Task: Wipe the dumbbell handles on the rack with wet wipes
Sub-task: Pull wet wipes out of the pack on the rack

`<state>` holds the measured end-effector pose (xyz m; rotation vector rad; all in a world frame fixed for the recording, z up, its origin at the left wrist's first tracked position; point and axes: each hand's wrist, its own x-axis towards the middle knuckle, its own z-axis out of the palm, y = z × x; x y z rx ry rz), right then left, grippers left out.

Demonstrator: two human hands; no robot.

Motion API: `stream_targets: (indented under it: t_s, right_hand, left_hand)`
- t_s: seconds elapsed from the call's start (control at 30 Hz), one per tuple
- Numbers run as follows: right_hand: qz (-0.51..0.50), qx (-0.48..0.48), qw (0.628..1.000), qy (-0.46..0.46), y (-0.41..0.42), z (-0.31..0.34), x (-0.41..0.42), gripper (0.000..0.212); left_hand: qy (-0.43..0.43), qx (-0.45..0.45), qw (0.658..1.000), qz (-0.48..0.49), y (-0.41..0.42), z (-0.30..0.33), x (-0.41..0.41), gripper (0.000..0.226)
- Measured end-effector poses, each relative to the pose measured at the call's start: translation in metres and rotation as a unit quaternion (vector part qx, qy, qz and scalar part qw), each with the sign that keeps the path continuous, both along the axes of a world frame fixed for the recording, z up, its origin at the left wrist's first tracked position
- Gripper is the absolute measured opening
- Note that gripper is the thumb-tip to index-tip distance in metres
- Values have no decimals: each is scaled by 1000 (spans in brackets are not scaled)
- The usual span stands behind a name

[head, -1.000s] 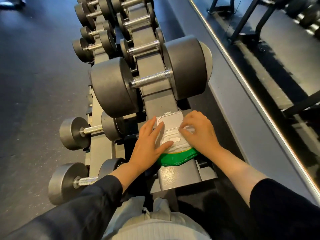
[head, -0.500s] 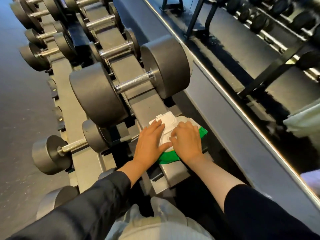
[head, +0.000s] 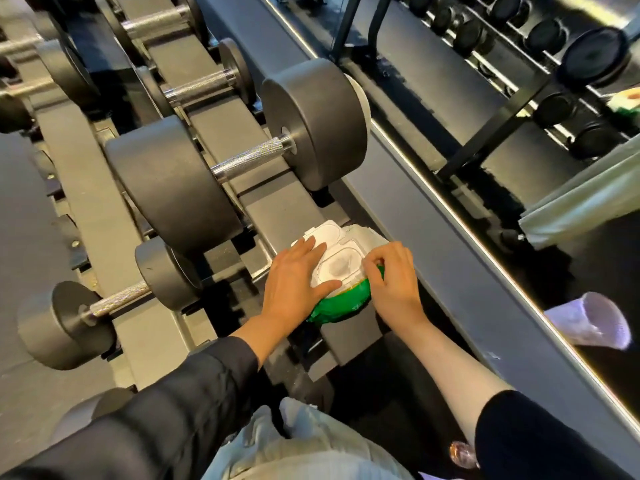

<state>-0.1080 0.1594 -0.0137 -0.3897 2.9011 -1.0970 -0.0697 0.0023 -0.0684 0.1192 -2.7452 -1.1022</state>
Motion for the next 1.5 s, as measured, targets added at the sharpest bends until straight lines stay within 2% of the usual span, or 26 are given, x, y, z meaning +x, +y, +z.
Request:
stream_targets:
  t_s: [0.03, 0.13, 0.27, 0.4, 0.5, 0.63, 0.73, 0.83, 0.93, 1.07, 1.17, 1.27, 1.3, 1.4, 1.43, 1.5]
  right_hand:
    - [12, 18, 1000, 0, 1, -1, -1, 3]
    - [54, 84, 995, 27, -11, -8, -5, 21]
    - [63, 164, 983, 45, -31, -9, -8, 8]
    - [69, 56, 989, 120, -22, -3, -1, 11]
    - [21, 2, 993, 112, 0, -1, 8, 10]
    - [19, 7, 994, 107, 17, -8, 12, 10]
    - [51, 18, 991, 121, 10, -11, 6, 28]
    - [79, 14, 979, 189, 2, -11, 3, 11]
    - [43, 4, 975, 217, 8, 2, 6, 14]
    - [-32, -26, 986, 161, 40, 25, 0, 19]
    - [-5, 19, 995, 101, 56, 13, -6, 16]
    - [46, -6, 997, 62, 48, -4, 1, 7]
    - [65, -5, 996, 67, 41, -9, 5, 11]
    - [76, 34, 993, 89, 19, -20, 14, 48]
    - [65, 45, 992, 96, 14, -22, 14, 53]
    - [37, 72, 993, 89, 7, -23, 10, 46]
  left_hand:
    - [3, 5, 1000, 0, 1, 2, 0, 71]
    - [14, 17, 1000, 4, 2, 6, 0, 71]
    - [39, 7, 999, -5, 2, 6, -3, 63]
    - [32, 12, 999, -4, 2, 8, -4, 61]
    - [28, -15, 999, -17, 0, 9, -7, 63]
    - [33, -44, 998, -22, 2, 13, -8, 62]
    - [37, -38, 998, -21, 5, 16, -7, 60]
    - [26, -31, 999, -36, 6, 18, -6, 63]
    - [11, -53, 998, -42, 2, 19, -5, 64]
    - [1, -47, 998, -30, 1, 26, -3, 64]
    - [2, -15, 1000, -13, 7, 34, 0, 60]
    - [-7, 6, 1000, -13, 10, 36, 3, 66]
    - [-15, 5, 1000, -20, 10, 34, 4, 70]
    - [-23, -2, 999, -30, 13, 29, 7, 78]
    - [-22, -2, 999, -27, 15, 29, 9, 78]
    - [-26, 2, 999, -25, 18, 32, 12, 81]
